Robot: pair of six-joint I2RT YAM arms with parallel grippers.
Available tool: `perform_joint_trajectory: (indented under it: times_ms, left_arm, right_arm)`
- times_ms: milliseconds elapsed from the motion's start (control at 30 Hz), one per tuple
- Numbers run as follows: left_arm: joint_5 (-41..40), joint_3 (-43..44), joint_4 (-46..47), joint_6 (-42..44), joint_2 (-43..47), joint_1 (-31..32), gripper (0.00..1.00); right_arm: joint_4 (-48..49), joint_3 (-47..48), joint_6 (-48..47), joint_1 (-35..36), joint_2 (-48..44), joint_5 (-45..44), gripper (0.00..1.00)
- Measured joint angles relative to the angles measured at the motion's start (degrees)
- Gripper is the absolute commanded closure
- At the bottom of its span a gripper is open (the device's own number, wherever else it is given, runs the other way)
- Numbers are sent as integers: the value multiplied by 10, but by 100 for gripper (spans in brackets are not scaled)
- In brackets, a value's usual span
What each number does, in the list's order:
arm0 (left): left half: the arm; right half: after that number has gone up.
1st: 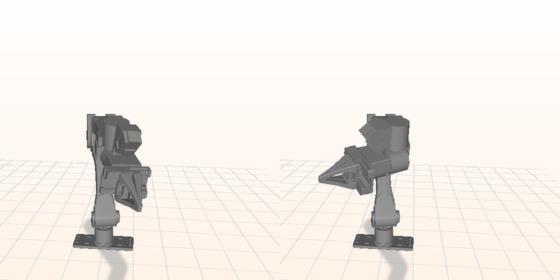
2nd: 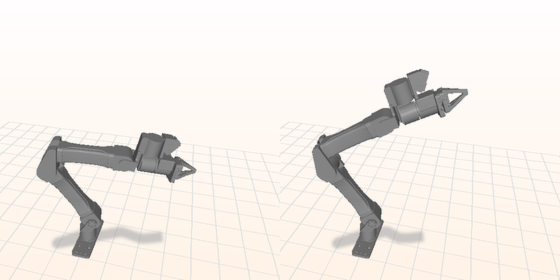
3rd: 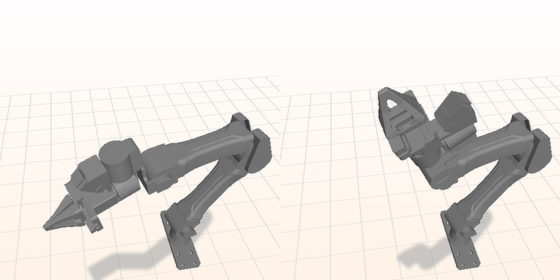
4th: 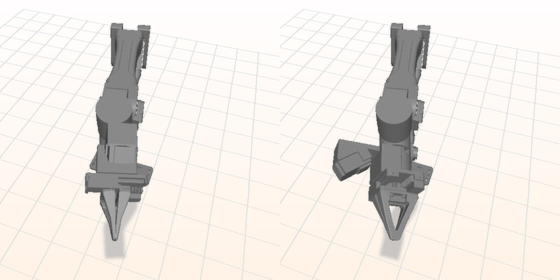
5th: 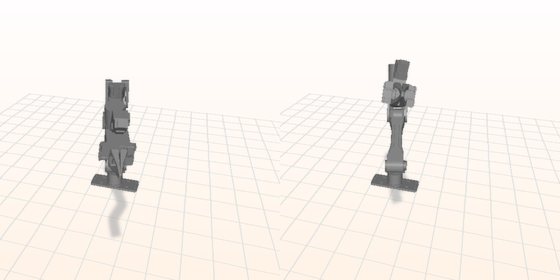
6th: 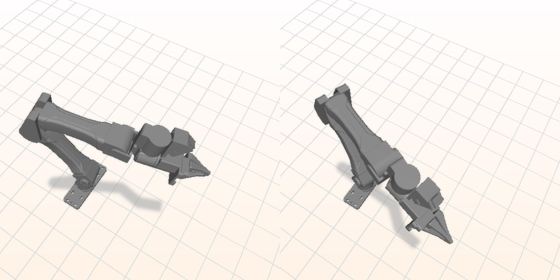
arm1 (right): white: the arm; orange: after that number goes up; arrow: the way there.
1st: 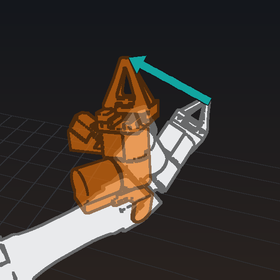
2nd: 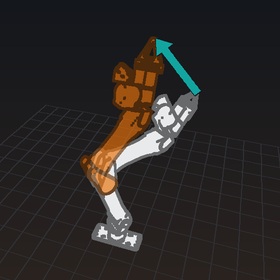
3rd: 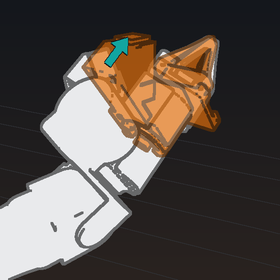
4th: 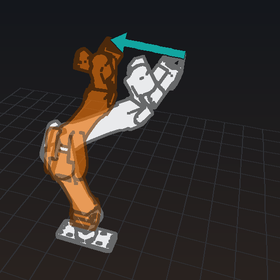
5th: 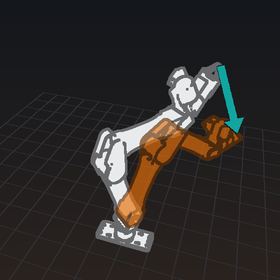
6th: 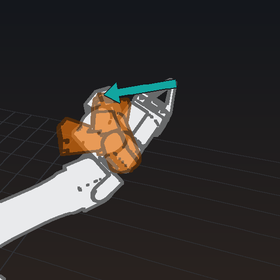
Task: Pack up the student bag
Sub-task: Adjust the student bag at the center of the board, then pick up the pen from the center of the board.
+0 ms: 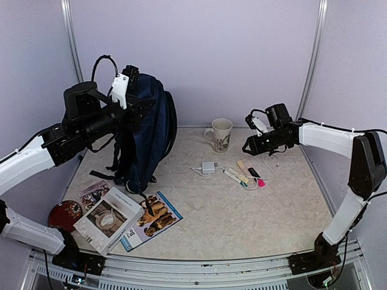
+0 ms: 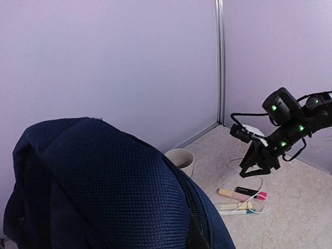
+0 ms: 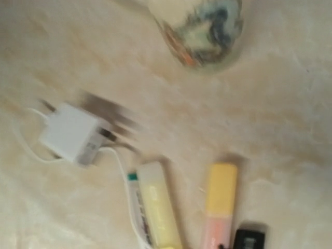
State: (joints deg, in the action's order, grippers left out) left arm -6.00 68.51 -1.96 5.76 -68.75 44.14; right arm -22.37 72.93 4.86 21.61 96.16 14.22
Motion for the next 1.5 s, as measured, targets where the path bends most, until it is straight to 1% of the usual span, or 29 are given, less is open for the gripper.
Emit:
perform_joint_trajectory:
  times_ms: [133, 200, 267, 467, 633, 733, 1067, 1133, 1200, 1267, 1367, 1500]
  left_arm:
    - [27, -21, 20, -29, 0, -10, 100]
    - [41, -31, 26, -42, 2, -15, 100]
    - [52, -36, 23, -50, 4, -18, 100]
    - [67, -36, 0, -64, 15, -23, 100]
    - [68, -36, -2, -66, 21, -29, 100]
    - [75, -40, 2, -63, 24, -35, 100]
    - [114, -70, 38, -63, 40, -63, 100]
    - [124, -76, 44, -63, 43, -68, 100]
    - [132, -78, 45, -63, 45, -72, 100]
    - [140, -82, 49, -63, 49, -76, 100]
    - [157, -90, 55, -66, 56, -87, 100]
    - [183, -98, 62, -70, 64, -104, 100]
  right_arm:
    - [-8, 7, -3, 0, 45, -24, 38]
    - [-13, 12, -5, 0, 68, -38, 37]
    - [-15, 22, -5, 0, 92, -51, 38]
    - [-19, 52, -5, 1, 156, -71, 45]
    - [-46, 96, -8, 10, 208, -101, 53]
    - [-56, 123, -8, 16, 226, -113, 59]
    - [-91, 158, -6, 31, 263, -147, 68]
    - [-94, 161, -2, 37, 266, -153, 74]
    - [-95, 161, 2, 40, 268, -154, 86]
    - [-96, 162, 7, 42, 268, -158, 94]
    - [-97, 163, 12, 43, 268, -159, 100]
    - [-99, 160, 19, 46, 264, -161, 100]
